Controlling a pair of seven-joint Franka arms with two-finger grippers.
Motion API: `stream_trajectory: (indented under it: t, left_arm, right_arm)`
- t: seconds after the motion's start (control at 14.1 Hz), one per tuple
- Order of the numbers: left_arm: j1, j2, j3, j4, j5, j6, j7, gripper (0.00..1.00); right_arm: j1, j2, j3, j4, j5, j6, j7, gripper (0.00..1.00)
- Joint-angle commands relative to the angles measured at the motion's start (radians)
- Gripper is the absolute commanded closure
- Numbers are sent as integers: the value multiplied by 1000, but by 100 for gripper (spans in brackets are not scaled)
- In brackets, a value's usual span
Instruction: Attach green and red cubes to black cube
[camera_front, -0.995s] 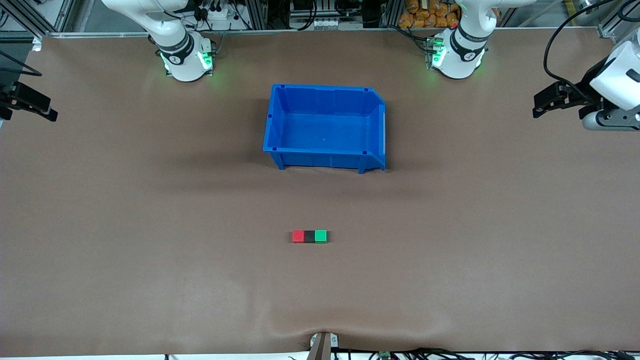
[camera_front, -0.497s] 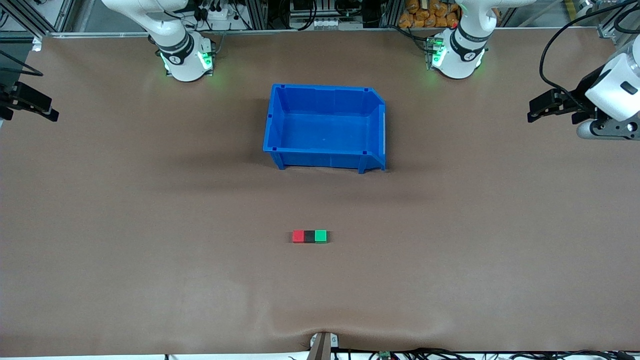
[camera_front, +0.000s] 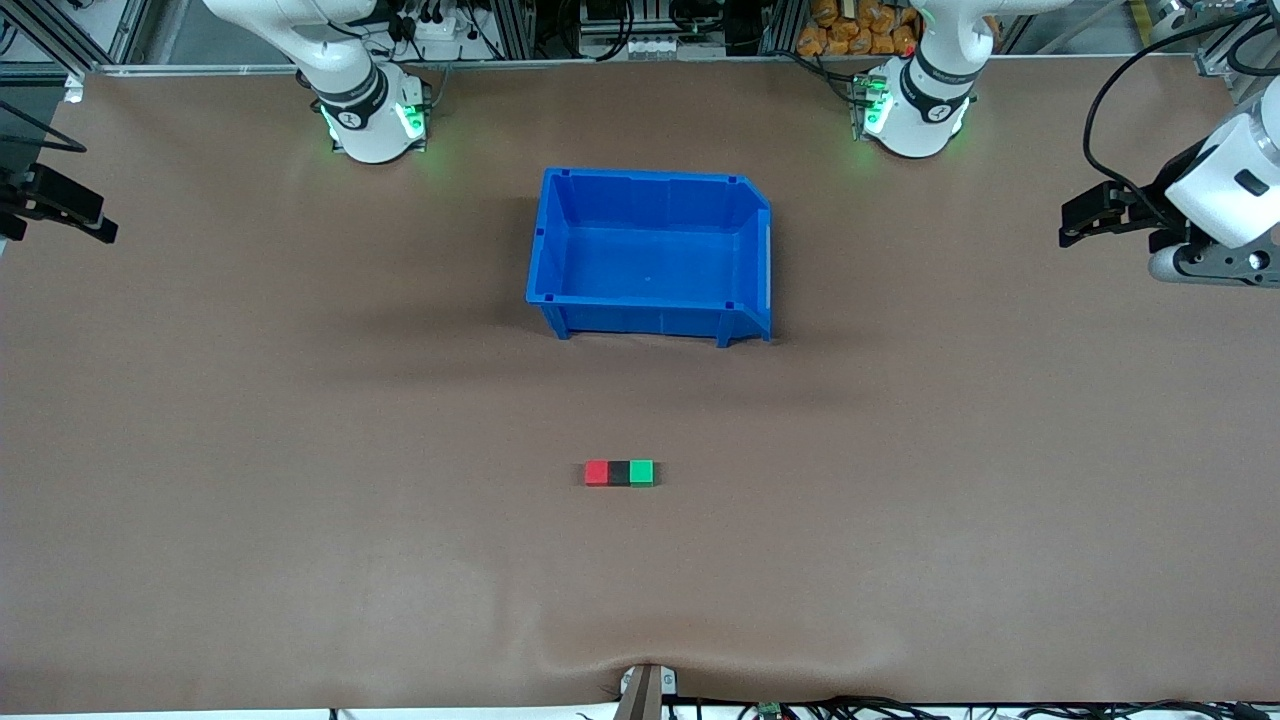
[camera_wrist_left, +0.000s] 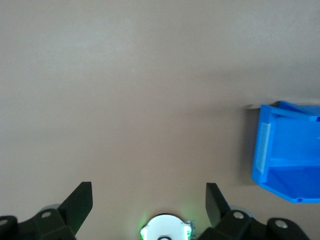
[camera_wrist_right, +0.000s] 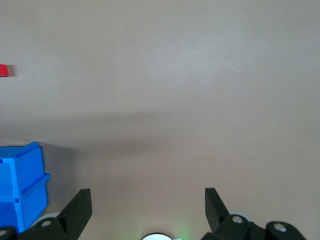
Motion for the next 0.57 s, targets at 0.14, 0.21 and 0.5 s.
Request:
stream_trajectory:
  t: [0.14, 0.21, 0.5]
  left_arm:
    - [11, 9, -9, 24, 25, -7, 33, 0]
    - [11, 9, -9, 24, 25, -7, 33, 0]
    - [10, 15, -12, 22, 21, 0, 19, 0]
  right_arm:
    - [8, 8, 8, 20, 5, -11, -6, 0]
    - [5, 6, 6, 17, 4, -14, -11, 0]
    - [-2, 9, 0, 18, 7, -6, -17, 0]
